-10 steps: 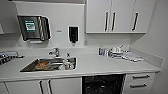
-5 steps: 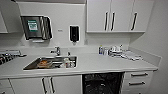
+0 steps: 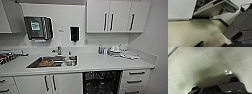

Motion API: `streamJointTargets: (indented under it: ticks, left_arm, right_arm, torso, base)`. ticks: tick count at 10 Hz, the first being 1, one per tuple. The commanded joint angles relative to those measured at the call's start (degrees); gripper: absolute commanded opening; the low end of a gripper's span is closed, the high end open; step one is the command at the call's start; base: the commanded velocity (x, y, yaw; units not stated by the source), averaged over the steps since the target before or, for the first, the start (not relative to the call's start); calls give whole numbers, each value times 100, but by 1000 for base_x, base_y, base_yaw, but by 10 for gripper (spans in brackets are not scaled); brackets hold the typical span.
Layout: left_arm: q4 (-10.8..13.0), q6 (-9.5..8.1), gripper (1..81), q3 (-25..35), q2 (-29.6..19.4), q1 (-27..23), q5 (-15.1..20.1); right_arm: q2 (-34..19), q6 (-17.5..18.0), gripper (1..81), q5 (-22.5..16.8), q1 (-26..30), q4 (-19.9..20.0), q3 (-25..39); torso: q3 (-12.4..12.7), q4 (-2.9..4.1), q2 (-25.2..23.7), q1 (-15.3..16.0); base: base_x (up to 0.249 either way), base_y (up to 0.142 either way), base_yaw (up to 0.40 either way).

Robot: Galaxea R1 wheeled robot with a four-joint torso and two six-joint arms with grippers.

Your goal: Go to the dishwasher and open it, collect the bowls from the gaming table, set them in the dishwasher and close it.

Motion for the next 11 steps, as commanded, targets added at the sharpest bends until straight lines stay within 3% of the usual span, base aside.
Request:
streamJointTargets:
  ticks: [1,2,5,9,11]
  left_arm:
    - [-29,-21,811,-136,-160,-313,44]
    - [-29,-21,811,-136,-126,-313,105]
    - [-38,-99,811,-128,120,-295,683]
    - [-20,-1181,811,-128,543,-216,1811]
    - [-11,-1575,811,-119,753,-163,2381]
  right_arm:
    - [-66,-37,811,-220,676,-9,-17]
    - [-66,-47,811,-185,588,-220,-52]
    - [-163,-554,811,674,88,-983,-113]
    - [-181,-1567,811,1573,-572,-1046,-729]
    - [-163,-1839,811,1968,-871,-1020,-1071]
  torso:
    - [0,0,0,0]
    - [2,0,0,-2]
    - [0,0,2,0]
    - [0,0,2,0]
    - [0,0,2,0]
  base:
    - [0,0,0]
    - [0,0,0]
    - [0,0,0]
    - [0,0,0]
    - [0,0,0]
